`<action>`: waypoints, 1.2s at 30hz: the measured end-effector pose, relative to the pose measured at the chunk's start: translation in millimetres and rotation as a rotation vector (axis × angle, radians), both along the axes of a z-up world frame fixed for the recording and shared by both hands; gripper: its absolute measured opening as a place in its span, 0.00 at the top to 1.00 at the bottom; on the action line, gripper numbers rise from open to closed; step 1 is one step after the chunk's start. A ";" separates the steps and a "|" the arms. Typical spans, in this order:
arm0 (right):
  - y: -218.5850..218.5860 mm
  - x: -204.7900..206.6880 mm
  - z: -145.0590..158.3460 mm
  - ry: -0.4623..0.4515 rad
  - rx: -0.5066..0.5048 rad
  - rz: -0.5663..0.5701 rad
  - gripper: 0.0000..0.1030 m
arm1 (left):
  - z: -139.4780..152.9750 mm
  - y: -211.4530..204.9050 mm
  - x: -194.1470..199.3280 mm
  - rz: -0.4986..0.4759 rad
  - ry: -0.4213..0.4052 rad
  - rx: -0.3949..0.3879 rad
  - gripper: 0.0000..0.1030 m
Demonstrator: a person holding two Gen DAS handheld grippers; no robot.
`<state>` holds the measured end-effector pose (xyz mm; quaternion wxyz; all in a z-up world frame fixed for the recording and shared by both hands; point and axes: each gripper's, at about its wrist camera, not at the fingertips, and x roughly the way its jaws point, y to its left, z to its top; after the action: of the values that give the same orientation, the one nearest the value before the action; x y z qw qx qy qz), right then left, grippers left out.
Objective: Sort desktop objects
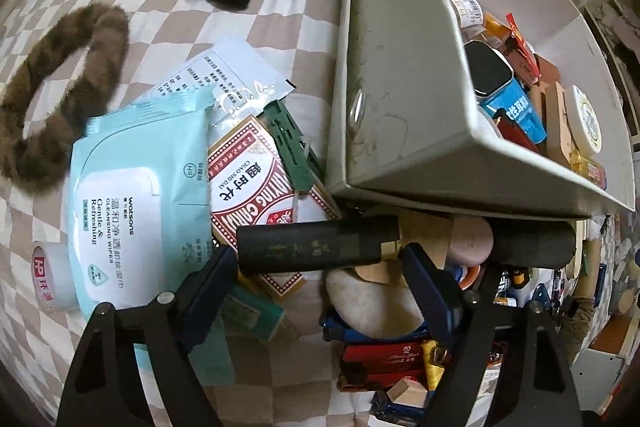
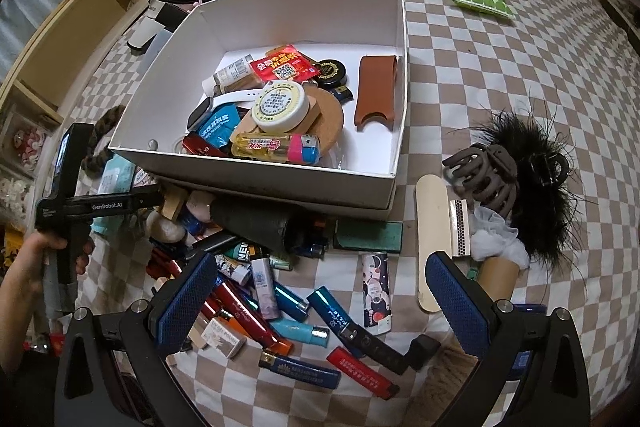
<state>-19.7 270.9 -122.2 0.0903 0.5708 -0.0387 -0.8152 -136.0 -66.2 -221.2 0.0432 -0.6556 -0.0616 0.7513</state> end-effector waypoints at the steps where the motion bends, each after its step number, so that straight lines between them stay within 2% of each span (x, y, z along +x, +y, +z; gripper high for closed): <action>1: -0.7 0.1 -0.6 -0.001 0.004 0.002 0.00 | 0.2 -1.1 -0.5 -0.002 0.001 -0.005 0.19; 12: -8.2 1.5 -10.8 -0.027 0.040 0.039 0.00 | 3.2 -15.5 -4.9 -0.026 0.007 -0.021 0.21; 18: -1.8 3.5 -25.8 -0.078 0.037 0.037 0.00 | 8.3 -25.2 -4.4 -0.038 0.017 -0.008 0.21; 21: 4.1 5.9 -35.1 -0.117 0.005 0.030 0.00 | 10.5 -28.7 -3.2 -0.054 0.022 -0.004 0.21; 28: 29.8 14.7 -56.9 -0.225 -0.170 -0.077 0.00 | 13.8 -36.4 -1.6 -0.087 0.030 0.007 0.21; 31: 36.1 16.7 -62.7 -0.233 -0.169 -0.097 0.01 | 15.6 -40.8 -1.5 -0.098 0.034 0.015 0.21; 33: 37.8 15.5 -67.0 -0.239 -0.154 -0.096 0.15 | 16.3 -43.9 -1.8 -0.106 0.036 0.015 0.21; 36: 34.0 11.6 -71.6 -0.228 -0.111 -0.076 0.28 | 17.2 -49.4 -2.5 -0.116 0.039 0.015 0.21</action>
<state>-8.1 304.9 -193.8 0.0861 0.6521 -0.1154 -0.7444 -138.5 -115.7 -204.0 0.0926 -0.6428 -0.0282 0.7599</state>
